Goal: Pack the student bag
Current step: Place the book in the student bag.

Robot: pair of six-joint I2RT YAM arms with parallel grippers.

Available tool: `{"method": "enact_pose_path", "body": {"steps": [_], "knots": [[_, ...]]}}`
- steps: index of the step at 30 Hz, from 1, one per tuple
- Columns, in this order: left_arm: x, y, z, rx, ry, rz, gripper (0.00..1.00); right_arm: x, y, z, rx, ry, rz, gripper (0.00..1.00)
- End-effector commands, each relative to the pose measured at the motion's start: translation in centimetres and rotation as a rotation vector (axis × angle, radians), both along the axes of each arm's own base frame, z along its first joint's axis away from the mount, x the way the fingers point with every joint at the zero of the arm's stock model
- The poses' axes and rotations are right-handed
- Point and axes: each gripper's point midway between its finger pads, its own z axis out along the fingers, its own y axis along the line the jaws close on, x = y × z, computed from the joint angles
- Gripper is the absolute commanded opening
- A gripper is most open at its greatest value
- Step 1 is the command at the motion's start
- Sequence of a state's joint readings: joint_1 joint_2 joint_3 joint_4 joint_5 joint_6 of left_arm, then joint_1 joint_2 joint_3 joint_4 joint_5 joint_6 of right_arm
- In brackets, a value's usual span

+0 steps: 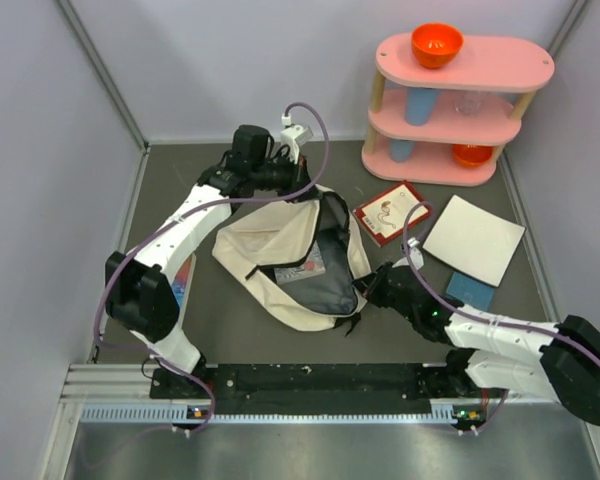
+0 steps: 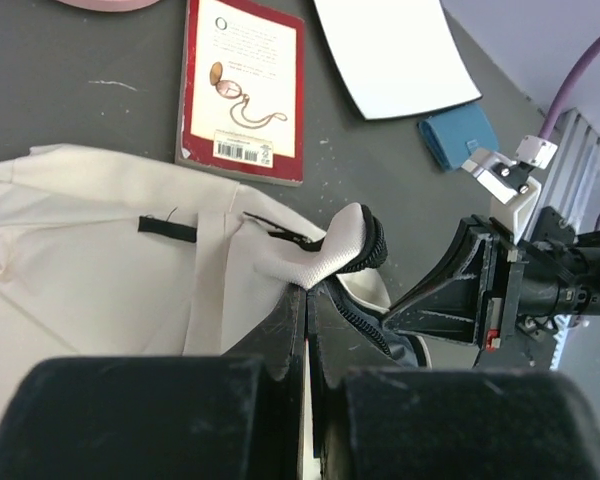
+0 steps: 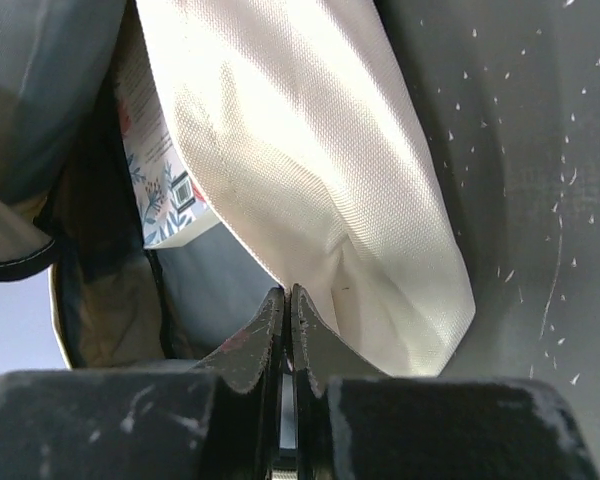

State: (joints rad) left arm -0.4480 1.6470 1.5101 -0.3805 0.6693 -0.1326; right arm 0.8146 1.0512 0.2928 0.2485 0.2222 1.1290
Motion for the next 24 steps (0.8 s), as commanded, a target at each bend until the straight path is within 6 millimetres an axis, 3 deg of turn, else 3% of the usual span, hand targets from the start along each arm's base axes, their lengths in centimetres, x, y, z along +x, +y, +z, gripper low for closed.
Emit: {"method": "enact_pose_path", "body": {"steps": [1,3,4,7,8,9,10,11,12,13,14,15,16,17,18,19,20,24], "knots": [[0.9,0.0,2.8,0.024,-0.185,-0.026,0.00,1.1,1.6,1.2,0.049,-0.042,-0.023,0.00],[1.2,1.3,1.0,0.104,-0.184,0.013,0.00,1.2,3.0,0.5,0.025,-0.015,0.020,0.00],[1.3,1.8,0.5,0.127,-0.180,0.030,0.00,1.9,4.1,1.8,0.043,-0.046,0.037,0.00],[1.2,4.0,-1.1,0.170,-0.134,0.126,0.00,2.7,5.9,2.5,0.037,-0.081,0.094,0.00],[0.8,4.6,-0.8,0.170,-0.137,0.149,0.00,2.8,6.3,3.1,0.049,-0.098,0.106,0.00],[0.7,5.6,-2.1,0.183,-0.094,0.203,0.00,3.1,6.7,3.9,0.057,-0.111,0.113,0.03],[0.5,6.0,-2.5,0.179,-0.083,0.223,0.04,3.0,6.8,4.2,0.043,-0.123,0.130,0.16],[-0.5,6.4,-3.2,0.165,-0.045,0.231,0.09,2.9,6.2,3.7,0.004,-0.103,0.119,0.22],[-0.7,6.7,-3.3,0.152,-0.045,0.237,0.14,3.0,5.9,4.7,0.006,-0.117,0.109,0.31],[-1.3,6.9,-2.9,0.141,-0.052,0.241,0.30,2.9,5.3,4.6,-0.022,-0.112,0.097,0.49],[-1.9,7.2,-3.7,0.146,-0.027,0.251,0.37,2.8,4.1,4.0,-0.071,-0.092,0.067,0.53],[-2.0,7.7,-3.8,0.151,-0.026,0.275,0.42,2.6,3.2,4.9,-0.075,-0.111,0.049,0.59],[-2.6,8.0,-3.0,0.136,-0.041,0.287,0.53,2.5,2.5,4.8,-0.104,-0.121,0.041,0.62],[-3.5,8.2,-4.2,0.136,-0.013,0.289,0.58,2.3,0.9,3.9,-0.162,-0.110,0.004,0.64],[-4.0,8.3,-4.4,0.125,-0.014,0.287,0.61,2.2,0.0,4.5,-0.171,-0.130,-0.014,0.71],[-4.5,8.6,-3.6,0.102,-0.043,0.304,0.63,2.1,-0.8,4.6,-0.185,-0.135,-0.032,0.72],[-5.1,9.3,-5.1,0.122,-0.022,0.324,0.69,1.6,-2.1,3.9,-0.240,-0.117,-0.049,0.73],[-5.8,13.4,-5.0,0.172,-0.087,0.536,0.93,0.9,-4.3,6.5,-0.229,-0.182,-0.086,0.74]]}}
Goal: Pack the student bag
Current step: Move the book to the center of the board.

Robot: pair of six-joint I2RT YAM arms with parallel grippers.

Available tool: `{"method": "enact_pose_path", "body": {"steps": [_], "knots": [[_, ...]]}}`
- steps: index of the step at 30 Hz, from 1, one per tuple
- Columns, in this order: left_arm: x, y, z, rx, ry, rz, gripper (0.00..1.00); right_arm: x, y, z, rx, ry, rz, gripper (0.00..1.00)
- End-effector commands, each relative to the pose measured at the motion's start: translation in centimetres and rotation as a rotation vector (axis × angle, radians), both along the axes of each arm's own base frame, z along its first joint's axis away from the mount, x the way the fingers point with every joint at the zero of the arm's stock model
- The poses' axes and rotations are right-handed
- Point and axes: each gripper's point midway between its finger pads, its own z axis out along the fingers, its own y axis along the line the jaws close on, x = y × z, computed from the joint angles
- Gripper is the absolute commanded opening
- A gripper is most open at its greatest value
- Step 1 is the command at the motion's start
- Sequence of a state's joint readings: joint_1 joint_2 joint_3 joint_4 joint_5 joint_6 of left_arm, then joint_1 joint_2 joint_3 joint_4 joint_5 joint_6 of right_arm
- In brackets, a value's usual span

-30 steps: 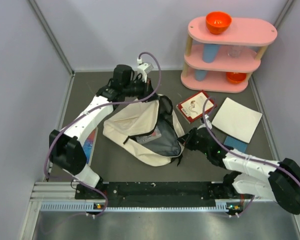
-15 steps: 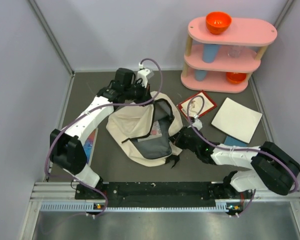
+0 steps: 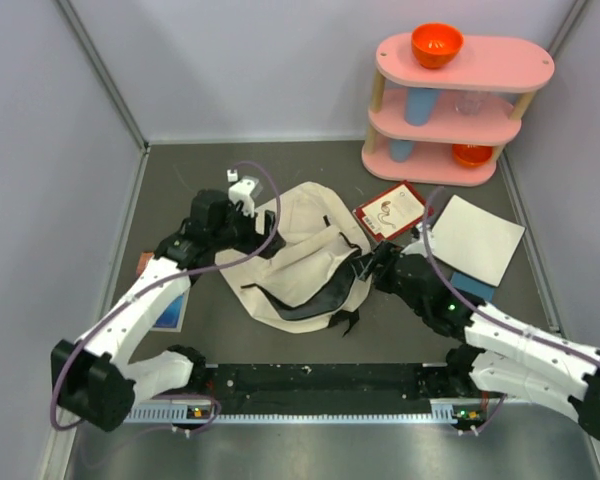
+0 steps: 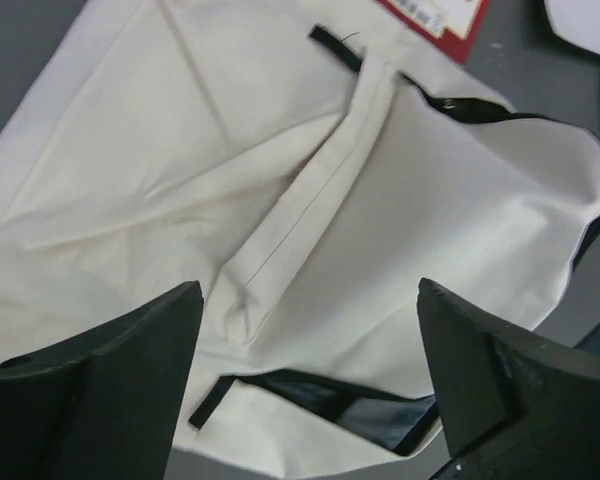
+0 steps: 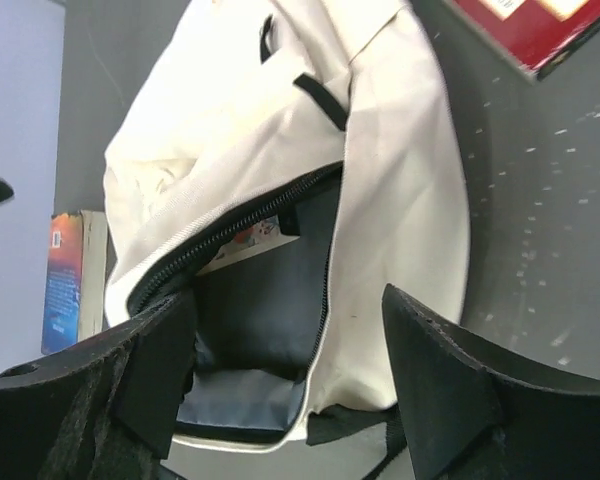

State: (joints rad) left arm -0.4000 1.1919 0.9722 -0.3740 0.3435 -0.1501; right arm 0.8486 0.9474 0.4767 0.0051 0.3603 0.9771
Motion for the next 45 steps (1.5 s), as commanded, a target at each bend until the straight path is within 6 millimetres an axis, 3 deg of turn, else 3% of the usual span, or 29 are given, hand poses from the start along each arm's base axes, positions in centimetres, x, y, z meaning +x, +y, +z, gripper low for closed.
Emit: {"method": "enact_pose_path", "body": {"steps": [1,4,5,7,9,13,14,16,17,18,20,22,25,28,31,32,37,42,45], "knots": [[0.6,5.0,2.9,0.020,-0.170,0.292,0.98,-0.8,-4.0,2.1,-0.065,-0.080,-0.078,0.74],[0.6,8.5,3.3,0.045,-0.221,0.469,0.99,-0.8,-4.5,4.7,-0.023,-0.152,-0.089,0.74],[0.4,9.5,2.8,0.063,-0.202,0.507,0.99,-0.7,-4.5,6.4,0.006,-0.193,-0.087,0.74],[0.3,10.7,2.6,0.072,-0.185,0.567,0.99,-0.5,-3.7,8.6,0.025,-0.252,-0.047,0.74],[0.3,12.7,1.8,0.102,-0.147,0.644,0.99,-0.2,-2.2,10.6,0.017,-0.288,0.016,0.74],[0.0,16.2,1.1,0.096,-0.092,0.755,0.99,-0.7,3.8,12.8,0.062,-0.276,0.266,0.75],[0.0,17.5,1.0,0.083,-0.080,0.793,0.99,-0.7,5.4,14.3,0.092,-0.291,0.319,0.75],[-0.2,18.8,0.5,0.055,-0.050,0.835,0.99,-1.0,9.1,11.9,0.099,-0.187,0.448,0.75],[-0.3,20.5,0.2,0.044,-0.037,0.895,0.99,-0.8,10.6,13.0,0.145,-0.195,0.487,0.75],[-0.6,21.2,-0.2,0.040,-0.015,0.922,0.99,-0.6,12.7,10.7,0.146,-0.124,0.532,0.75],[-1.0,23.5,-0.7,0.022,0.005,1.012,0.99,-1.5,15.7,11.4,0.203,-0.116,0.649,0.75],[-1.3,24.8,-1.0,0.011,0.019,1.053,0.99,-2.0,18.9,9.8,0.199,-0.045,0.729,0.75],[-2.2,28.9,-1.0,0.013,0.036,1.192,0.99,-2.8,22.7,7.4,0.201,0.053,0.824,0.75],[-2.5,31.5,-1.5,-0.018,0.064,1.329,0.99,-3.5,25.0,5.7,0.217,0.120,0.871,0.74],[-1.7,33.6,-1.5,-0.064,0.035,1.418,0.99,-3.9,26.5,5.7,0.236,0.136,0.912,0.74],[-1.5,34.0,-1.4,-0.066,0.028,1.429,0.99,-3.9,26.9,4.8,0.225,0.153,0.921,0.74],[-1.3,35.7,-2.5,-0.024,0.039,1.487,0.99,-3.7,28.4,5.1,0.214,0.158,0.984,0.74],[-1.2,38.0,-4.1,0.055,0.091,1.582,0.99,-2.8,29.6,4.3,0.222,0.183,0.951,0.74],[-0.3,38.4,-5.0,0.081,0.092,1.549,0.99,-1.9,30.0,3.5,0.228,0.204,0.889,0.74]]}}
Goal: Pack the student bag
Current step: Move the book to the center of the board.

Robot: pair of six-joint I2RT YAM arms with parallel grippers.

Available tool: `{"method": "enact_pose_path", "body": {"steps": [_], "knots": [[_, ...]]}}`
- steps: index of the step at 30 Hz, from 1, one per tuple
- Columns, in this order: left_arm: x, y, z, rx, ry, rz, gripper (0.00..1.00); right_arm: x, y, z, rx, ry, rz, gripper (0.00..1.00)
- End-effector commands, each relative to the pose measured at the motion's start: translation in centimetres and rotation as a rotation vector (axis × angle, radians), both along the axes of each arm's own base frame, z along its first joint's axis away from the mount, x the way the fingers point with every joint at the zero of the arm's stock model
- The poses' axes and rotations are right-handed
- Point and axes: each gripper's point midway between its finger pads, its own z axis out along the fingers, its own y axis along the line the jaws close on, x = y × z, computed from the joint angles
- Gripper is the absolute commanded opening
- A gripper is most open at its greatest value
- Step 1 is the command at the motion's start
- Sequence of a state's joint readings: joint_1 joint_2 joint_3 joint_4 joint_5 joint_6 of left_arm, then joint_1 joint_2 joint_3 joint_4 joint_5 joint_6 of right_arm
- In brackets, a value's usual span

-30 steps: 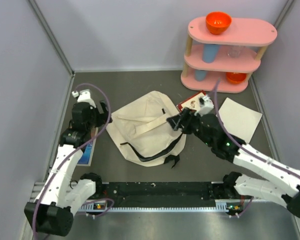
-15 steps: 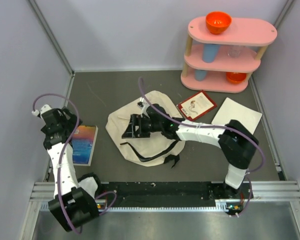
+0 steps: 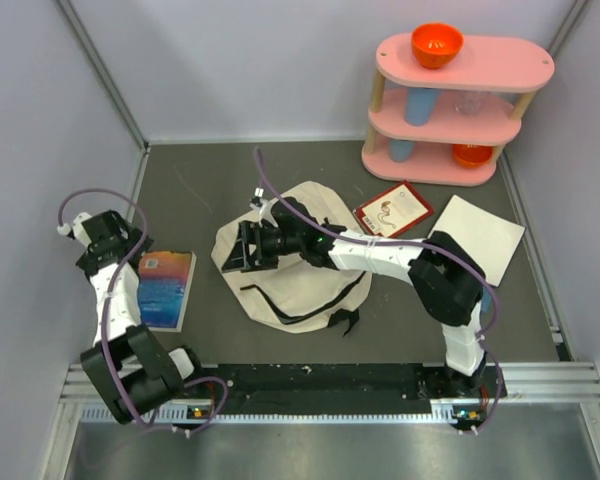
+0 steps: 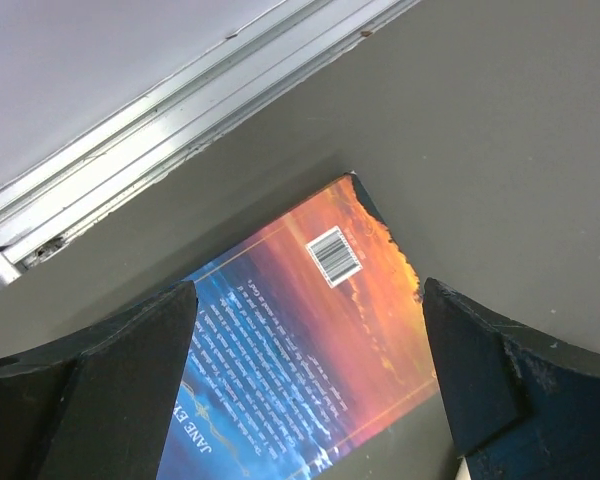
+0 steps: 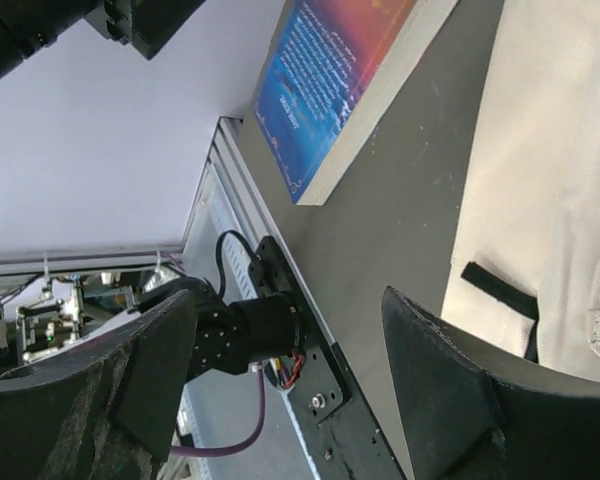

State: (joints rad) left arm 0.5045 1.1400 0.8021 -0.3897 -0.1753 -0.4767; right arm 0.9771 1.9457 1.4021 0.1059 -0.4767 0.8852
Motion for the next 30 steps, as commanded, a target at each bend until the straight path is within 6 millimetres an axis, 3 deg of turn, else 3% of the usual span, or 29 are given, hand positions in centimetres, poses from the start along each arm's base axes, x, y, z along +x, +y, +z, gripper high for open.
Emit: {"method": "enact_pose_path", "body": {"steps": [1,9,15,24,28,30], "knots": [[1.8,2.6,1.3,0.087,-0.040,0.032,0.99,0.5,1.6,0.4,0.024,0.022,-0.032,0.74],[2.7,3.3,-3.1,0.126,0.095,-0.086,0.98,-0.5,1.3,-1.0,0.013,0.065,0.001,0.73],[2.5,3.0,-5.7,0.122,0.160,-0.150,0.98,-0.8,1.5,-0.3,0.029,0.073,0.026,0.74],[2.7,-0.5,-8.5,-0.104,0.181,-0.204,0.97,-0.9,2.2,-0.9,0.038,0.108,0.092,0.75],[2.1,-1.4,-10.1,-0.172,0.216,-0.200,0.97,-0.7,1.2,-1.3,0.038,0.116,0.091,0.75],[2.5,-3.3,-10.4,-0.252,0.178,-0.255,0.95,-0.4,0.7,-1.6,0.035,0.115,0.087,0.75]]}}
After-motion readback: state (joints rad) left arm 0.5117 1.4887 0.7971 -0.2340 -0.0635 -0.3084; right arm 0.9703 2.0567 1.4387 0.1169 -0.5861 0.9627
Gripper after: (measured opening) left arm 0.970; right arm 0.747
